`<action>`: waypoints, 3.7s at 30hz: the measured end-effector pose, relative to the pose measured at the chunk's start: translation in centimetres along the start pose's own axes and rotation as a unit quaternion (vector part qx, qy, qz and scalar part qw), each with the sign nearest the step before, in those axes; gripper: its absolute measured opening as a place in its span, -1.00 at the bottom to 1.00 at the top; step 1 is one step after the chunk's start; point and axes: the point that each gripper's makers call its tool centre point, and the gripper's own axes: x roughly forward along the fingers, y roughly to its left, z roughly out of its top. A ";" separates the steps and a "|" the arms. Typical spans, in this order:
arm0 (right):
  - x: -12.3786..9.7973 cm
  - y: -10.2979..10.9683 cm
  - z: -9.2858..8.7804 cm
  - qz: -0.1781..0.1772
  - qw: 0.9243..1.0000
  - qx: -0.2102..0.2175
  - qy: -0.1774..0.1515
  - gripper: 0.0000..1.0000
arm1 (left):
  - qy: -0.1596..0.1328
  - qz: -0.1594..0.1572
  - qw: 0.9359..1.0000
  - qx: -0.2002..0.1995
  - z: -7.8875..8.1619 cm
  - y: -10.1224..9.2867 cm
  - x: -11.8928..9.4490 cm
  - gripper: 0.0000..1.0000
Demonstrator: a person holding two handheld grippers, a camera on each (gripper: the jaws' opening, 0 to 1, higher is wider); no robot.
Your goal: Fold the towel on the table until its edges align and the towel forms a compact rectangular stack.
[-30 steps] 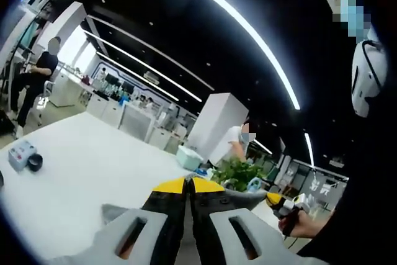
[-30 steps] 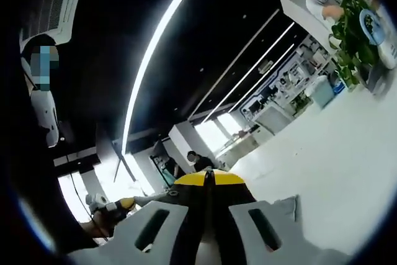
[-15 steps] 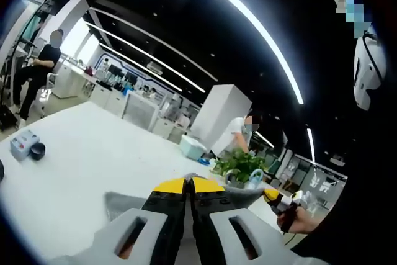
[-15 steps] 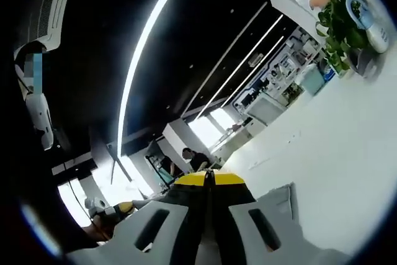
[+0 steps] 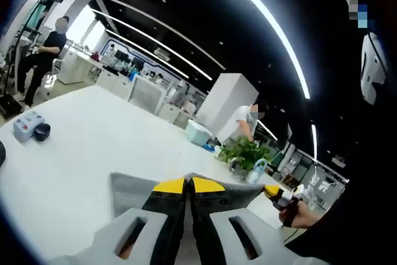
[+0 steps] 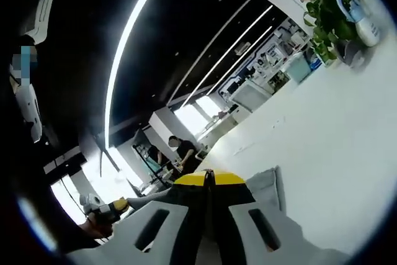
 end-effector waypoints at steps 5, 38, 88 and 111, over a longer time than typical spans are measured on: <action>-0.1 -0.8 -0.6 -0.017 1.000 -0.004 0.022 -1.00 | 0.013 0.003 1.000 -0.001 -1.0 0.4 0.2 -0.95; 6.4 -4.8 -1.3 -0.054 0.991 -0.060 0.104 -1.00 | 0.048 0.025 0.998 0.010 -1.3 5.6 4.2 -0.95; 14.4 -12.9 -4.8 -0.141 0.969 -0.093 0.181 -1.00 | 0.184 0.028 0.982 0.040 -3.8 13.5 14.5 -0.95; 13.5 -8.7 -0.5 -0.109 0.986 -0.081 0.094 -1.00 | 0.112 0.038 0.992 0.042 -1.0 12.7 13.9 -0.96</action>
